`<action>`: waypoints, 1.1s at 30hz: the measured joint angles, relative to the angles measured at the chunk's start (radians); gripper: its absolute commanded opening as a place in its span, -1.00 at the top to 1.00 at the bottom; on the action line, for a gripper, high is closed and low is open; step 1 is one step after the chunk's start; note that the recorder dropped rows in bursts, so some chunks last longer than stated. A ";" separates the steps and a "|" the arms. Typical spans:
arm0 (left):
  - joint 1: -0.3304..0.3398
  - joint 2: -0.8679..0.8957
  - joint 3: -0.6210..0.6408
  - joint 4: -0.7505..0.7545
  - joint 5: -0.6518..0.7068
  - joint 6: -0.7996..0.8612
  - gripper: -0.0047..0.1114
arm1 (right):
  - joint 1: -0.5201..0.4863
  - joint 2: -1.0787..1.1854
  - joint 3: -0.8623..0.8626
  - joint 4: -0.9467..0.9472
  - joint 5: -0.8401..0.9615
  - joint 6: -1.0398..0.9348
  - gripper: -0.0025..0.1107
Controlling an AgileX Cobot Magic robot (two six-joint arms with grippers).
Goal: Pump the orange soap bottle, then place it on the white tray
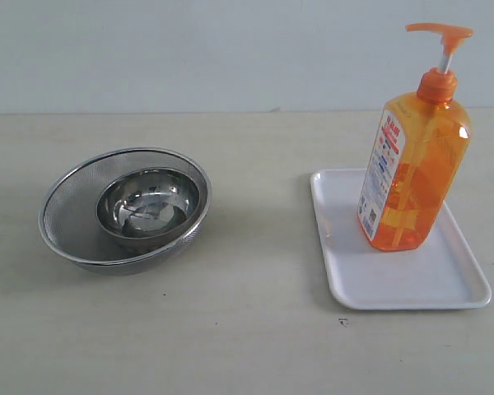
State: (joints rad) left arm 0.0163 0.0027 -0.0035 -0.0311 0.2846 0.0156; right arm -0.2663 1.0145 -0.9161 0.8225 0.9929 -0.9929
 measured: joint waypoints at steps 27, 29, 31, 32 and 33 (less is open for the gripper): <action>0.000 0.000 0.000 0.000 0.000 0.000 0.84 | 0.000 0.440 0.000 0.022 -0.190 0.052 0.96; 0.000 0.000 0.000 0.000 0.000 0.000 0.84 | 0.000 0.473 0.000 0.078 -0.204 0.008 0.96; 0.000 0.000 0.000 0.000 0.000 0.000 0.84 | 0.000 0.493 0.000 0.121 -0.230 -0.017 0.96; 0.000 0.000 0.000 0.000 0.000 0.000 0.84 | 0.000 0.497 0.000 0.134 -0.246 -0.026 0.96; 0.000 0.000 0.000 0.000 0.000 0.000 0.84 | 0.000 0.500 0.000 0.140 -0.259 -0.030 0.96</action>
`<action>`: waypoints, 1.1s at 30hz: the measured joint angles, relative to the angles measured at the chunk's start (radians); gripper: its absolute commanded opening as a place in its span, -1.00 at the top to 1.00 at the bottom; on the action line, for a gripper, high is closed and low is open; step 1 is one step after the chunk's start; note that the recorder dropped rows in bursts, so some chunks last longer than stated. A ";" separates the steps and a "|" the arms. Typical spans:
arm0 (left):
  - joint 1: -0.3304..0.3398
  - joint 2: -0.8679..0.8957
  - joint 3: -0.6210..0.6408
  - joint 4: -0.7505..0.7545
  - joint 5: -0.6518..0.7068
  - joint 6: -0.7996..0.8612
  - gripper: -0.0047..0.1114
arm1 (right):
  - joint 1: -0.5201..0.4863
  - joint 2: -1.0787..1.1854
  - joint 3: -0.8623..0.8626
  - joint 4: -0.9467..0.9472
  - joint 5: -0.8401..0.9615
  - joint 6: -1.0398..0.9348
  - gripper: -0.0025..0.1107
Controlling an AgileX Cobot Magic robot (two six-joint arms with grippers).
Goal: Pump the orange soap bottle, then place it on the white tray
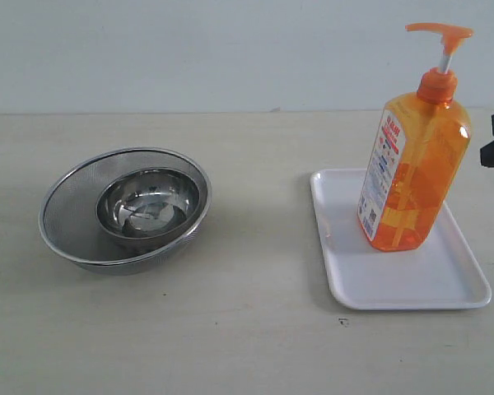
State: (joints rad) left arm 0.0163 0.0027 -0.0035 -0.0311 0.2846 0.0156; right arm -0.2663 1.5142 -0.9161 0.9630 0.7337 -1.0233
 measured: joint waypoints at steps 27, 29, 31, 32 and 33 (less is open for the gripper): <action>0.000 0.000 0.000 0.000 0.000 0.000 0.84 | 0.000 0.008 0.000 0.106 0.103 -0.100 0.96; 0.000 0.000 0.000 0.000 0.000 0.000 0.84 | 0.000 0.008 0.000 0.106 0.107 -0.100 0.96; 0.000 0.000 0.000 0.000 0.000 0.000 0.84 | 0.000 0.008 0.000 0.106 0.107 -0.100 0.96; 0.000 0.000 0.000 0.000 0.000 0.000 0.84 | 0.000 0.008 0.000 0.106 0.107 -0.100 0.96; 0.000 0.000 0.000 0.000 0.000 0.000 0.84 | 0.000 0.008 0.000 0.106 0.107 -0.100 0.96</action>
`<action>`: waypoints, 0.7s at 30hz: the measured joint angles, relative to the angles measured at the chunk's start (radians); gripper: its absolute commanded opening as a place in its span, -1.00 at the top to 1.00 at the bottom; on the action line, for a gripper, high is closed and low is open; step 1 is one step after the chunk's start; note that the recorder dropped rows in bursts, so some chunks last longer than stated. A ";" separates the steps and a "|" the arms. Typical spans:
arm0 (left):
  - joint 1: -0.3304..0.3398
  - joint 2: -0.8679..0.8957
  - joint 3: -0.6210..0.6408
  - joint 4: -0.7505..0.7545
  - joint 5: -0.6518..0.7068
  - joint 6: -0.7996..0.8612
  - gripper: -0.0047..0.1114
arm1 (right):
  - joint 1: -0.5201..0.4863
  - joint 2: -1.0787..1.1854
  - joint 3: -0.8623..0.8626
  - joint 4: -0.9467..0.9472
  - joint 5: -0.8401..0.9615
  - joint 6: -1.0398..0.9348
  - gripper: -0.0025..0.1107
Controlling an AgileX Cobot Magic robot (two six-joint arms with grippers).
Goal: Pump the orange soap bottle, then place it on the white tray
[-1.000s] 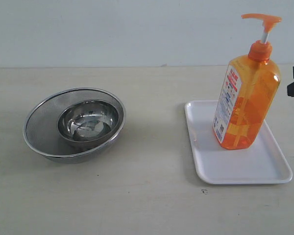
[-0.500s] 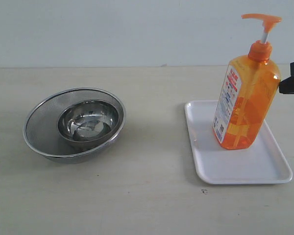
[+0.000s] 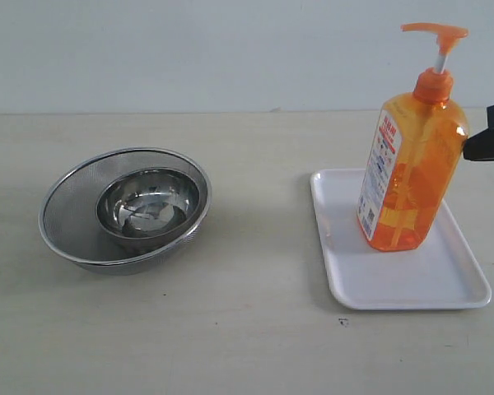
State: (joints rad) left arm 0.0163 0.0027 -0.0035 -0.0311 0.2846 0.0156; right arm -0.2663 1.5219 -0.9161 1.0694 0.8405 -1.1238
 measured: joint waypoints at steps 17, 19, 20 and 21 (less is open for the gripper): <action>0.000 0.000 0.000 0.000 0.000 0.000 0.84 | 0.000 -0.024 -0.298 -0.118 -0.045 0.135 0.96; 0.000 0.000 0.000 0.000 0.000 0.000 0.84 | 0.000 -0.024 -0.331 -0.118 -0.034 0.147 0.96; 0.000 0.000 0.000 0.000 0.000 0.000 0.84 | 0.000 -0.024 -0.355 -0.118 -0.031 0.154 0.96; 0.000 0.000 0.000 0.000 0.000 0.000 0.84 | 0.000 -0.024 -0.370 -0.118 -0.026 0.159 0.96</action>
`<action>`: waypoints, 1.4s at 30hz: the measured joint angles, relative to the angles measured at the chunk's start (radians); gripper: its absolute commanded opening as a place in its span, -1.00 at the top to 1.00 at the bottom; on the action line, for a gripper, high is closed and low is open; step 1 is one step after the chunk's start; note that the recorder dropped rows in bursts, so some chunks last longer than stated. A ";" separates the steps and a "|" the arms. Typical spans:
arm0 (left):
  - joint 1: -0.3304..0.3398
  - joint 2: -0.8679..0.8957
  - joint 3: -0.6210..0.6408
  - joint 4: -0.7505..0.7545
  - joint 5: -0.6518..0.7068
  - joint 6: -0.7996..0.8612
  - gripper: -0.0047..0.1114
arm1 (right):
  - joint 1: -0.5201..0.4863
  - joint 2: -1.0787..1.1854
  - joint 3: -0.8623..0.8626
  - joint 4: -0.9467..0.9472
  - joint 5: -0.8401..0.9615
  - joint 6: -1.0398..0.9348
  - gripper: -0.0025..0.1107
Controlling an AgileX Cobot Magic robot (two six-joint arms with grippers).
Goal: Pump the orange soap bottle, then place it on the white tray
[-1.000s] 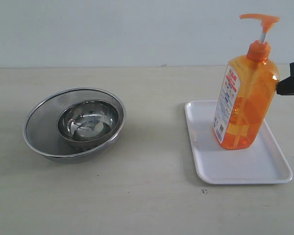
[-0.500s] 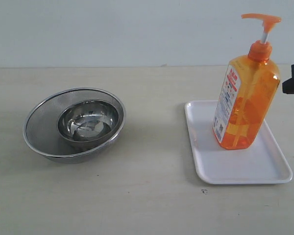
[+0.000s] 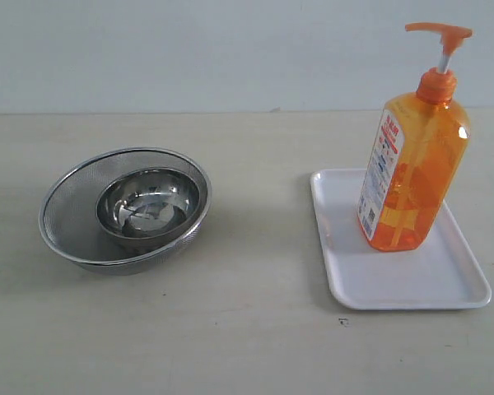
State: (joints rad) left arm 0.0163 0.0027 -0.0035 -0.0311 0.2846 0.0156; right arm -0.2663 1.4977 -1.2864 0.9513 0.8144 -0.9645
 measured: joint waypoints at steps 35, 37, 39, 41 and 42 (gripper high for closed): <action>0.000 0.000 0.000 0.000 0.000 0.000 0.84 | 0.367 0.265 -0.590 -0.531 0.334 0.532 0.96; 0.000 0.000 0.000 0.000 0.000 0.000 0.84 | 0.367 0.265 -0.590 -0.543 0.348 0.534 0.96; 0.000 0.000 0.000 0.000 0.000 0.000 0.84 | 0.367 0.265 -0.592 -0.555 0.369 0.539 0.96; 0.000 0.000 0.000 0.000 0.000 0.000 0.84 | 0.367 0.265 -0.592 -0.564 0.387 0.542 0.96; 0.000 0.000 0.000 0.000 0.000 0.000 0.84 | 0.367 0.265 -0.592 -0.567 0.393 0.542 0.96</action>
State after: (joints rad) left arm 0.0163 0.0027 -0.0035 -0.0311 0.2846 0.0156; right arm 0.1003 1.7624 -1.8786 0.3847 1.2077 -0.4229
